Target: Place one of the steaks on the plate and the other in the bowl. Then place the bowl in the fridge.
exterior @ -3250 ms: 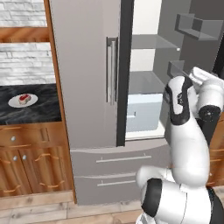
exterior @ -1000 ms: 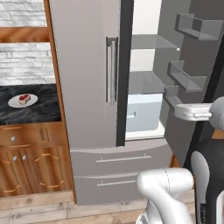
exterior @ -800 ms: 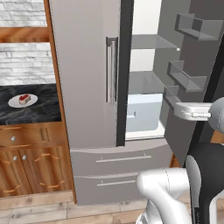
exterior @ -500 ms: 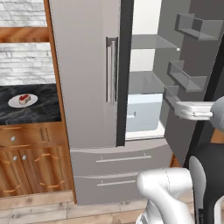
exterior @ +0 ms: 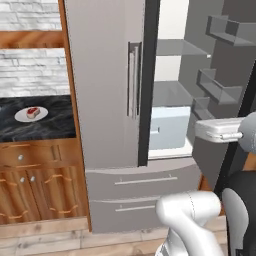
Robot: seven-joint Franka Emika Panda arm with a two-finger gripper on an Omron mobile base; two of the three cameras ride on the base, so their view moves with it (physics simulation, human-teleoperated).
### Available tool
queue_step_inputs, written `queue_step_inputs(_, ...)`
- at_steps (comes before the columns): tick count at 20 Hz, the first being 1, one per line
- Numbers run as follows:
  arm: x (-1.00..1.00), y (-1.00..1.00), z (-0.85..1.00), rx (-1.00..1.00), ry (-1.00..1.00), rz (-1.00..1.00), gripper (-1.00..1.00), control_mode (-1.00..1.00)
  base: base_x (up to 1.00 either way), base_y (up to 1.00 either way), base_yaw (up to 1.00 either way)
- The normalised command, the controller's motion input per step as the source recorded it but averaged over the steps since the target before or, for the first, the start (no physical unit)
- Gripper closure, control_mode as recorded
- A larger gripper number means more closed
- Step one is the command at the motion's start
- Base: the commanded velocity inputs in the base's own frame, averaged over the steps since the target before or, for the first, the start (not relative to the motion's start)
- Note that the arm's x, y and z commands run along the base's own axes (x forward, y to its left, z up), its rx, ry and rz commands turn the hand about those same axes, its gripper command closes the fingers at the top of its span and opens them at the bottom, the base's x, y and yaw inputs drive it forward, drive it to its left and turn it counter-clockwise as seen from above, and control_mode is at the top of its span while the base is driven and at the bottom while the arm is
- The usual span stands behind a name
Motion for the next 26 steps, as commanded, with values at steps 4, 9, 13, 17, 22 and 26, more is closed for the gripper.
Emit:
queue_step_inputs(4,0.0,0.0,0.0,0.0,0.0,0.0,-1.0,1.0,-0.39,1.0,0.02)
queue_step_inputs(9,0.0,0.0,0.0,0.0,0.0,0.0,-1.0,1.0,0.04,1.0,0.01)
queue_step_inputs(13,0.0,0.0,0.0,0.0,0.0,0.0,-1.0,1.0,0.63,1.0,-0.04)
queue_step_inputs(17,0.0,0.0,0.0,0.0,0.0,0.0,-1.0,1.0,0.91,1.0,-0.02)
queue_step_inputs(22,0.0,0.0,0.0,0.0,0.0,0.0,-1.0,1.0,1.0,1.0,-0.03)
queue_step_inputs(26,0.0,0.0,0.0,0.0,0.0,0.0,-1.0,1.0,0.98,1.0,-0.01)
